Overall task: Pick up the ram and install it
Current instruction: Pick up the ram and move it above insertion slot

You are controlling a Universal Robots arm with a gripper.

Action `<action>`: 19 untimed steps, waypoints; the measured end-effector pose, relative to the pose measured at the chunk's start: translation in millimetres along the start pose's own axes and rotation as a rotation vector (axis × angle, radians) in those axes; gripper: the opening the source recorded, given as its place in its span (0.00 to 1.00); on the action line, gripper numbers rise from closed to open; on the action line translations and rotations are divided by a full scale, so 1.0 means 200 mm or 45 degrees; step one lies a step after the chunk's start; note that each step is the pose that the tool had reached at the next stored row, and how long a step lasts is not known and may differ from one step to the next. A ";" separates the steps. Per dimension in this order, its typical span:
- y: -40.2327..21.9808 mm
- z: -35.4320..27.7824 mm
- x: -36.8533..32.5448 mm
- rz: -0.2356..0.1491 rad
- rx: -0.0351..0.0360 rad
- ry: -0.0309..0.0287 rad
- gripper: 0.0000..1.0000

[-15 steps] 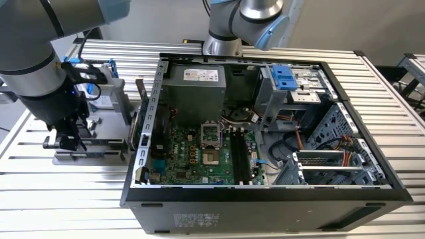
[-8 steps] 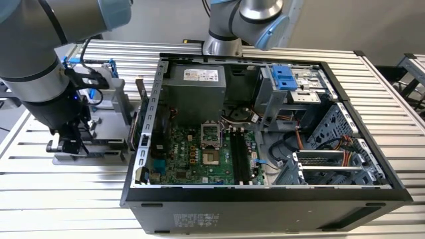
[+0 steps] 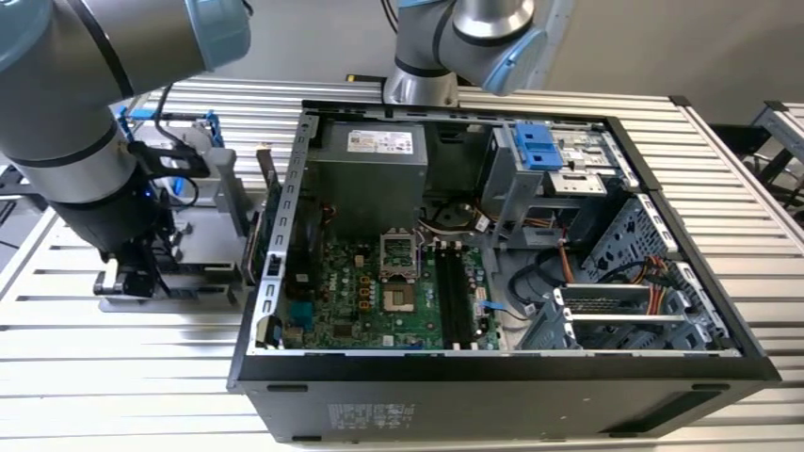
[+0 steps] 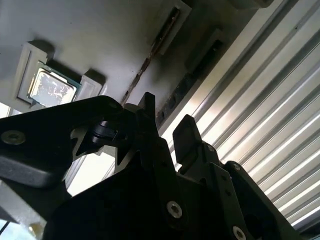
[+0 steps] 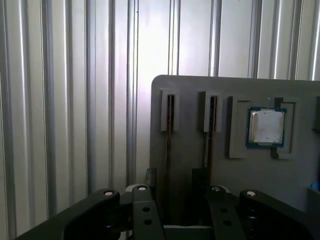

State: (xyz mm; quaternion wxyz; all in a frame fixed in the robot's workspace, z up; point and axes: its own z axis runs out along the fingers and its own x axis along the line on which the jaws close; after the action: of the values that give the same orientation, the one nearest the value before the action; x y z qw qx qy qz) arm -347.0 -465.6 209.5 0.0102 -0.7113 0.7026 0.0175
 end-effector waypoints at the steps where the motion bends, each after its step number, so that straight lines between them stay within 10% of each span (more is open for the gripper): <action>1: 0.000 0.006 0.000 0.000 0.0000 0.0000 1.00; 19: -0.001 0.074 0.008 0.002 -0.0001 0.0001 1.00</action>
State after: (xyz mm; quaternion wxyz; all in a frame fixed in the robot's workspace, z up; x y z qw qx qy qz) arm -347.0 -466.6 194.7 0.0101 -0.7107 0.7032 0.0175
